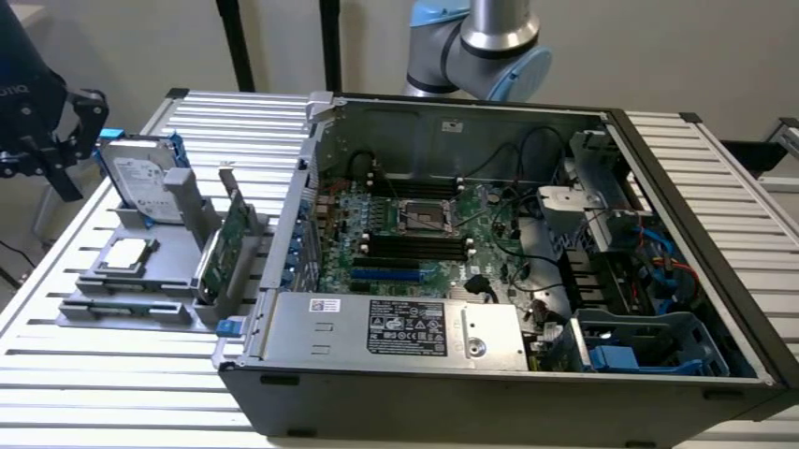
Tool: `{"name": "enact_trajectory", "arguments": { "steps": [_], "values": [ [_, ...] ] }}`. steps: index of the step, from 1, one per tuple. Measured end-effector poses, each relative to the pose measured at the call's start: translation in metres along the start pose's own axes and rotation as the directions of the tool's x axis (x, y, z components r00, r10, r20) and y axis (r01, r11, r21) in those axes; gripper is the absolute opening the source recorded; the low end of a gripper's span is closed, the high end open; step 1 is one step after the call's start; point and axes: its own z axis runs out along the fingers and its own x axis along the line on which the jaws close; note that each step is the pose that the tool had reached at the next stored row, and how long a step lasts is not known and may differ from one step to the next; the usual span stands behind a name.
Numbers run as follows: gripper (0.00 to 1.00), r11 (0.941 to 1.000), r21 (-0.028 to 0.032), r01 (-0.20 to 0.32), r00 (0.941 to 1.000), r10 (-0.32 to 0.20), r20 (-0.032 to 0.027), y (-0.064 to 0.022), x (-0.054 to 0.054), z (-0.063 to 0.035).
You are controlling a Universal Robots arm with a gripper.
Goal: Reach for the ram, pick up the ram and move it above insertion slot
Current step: 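Pick up the ram and move it above insertion slot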
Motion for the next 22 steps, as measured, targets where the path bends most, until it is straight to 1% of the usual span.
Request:
{"name": "enact_trajectory", "arguments": {
  "steps": [3,6,8,11,13,17,20,22],
  "values": [
    [0.11,0.9986,0.0000,0.054,0.9985,-0.054,-0.0022,0.0000,0.0000,0.0004],
    [0.11,0.9942,-0.0002,0.108,0.9941,-0.108,-0.0041,0.0000,0.0000,0.0009],
    [0.11,0.9896,-0.0004,0.144,0.9896,-0.144,-0.0055,0.0000,0.0000,0.0013],
    [0.11,0.9802,-0.0007,0.198,0.9802,-0.198,-0.0075,-0.0001,0.0000,0.0017],
    [0.11,0.9725,-0.0010,0.233,0.9724,-0.233,-0.0090,-0.0001,0.0000,0.0020],
    [0.11,0.9528,-0.0017,0.303,0.9528,-0.303,-0.0115,-0.0001,0.0000,0.0027],
    [0.11,0.9350,-0.0023,0.355,0.9349,-0.355,-0.0135,-0.0001,0.0000,0.0031],
    [0.11,0.9209,-0.0028,0.390,0.9208,-0.390,-0.0148,-0.0002,0.0000,0.0035]
  ]
}}
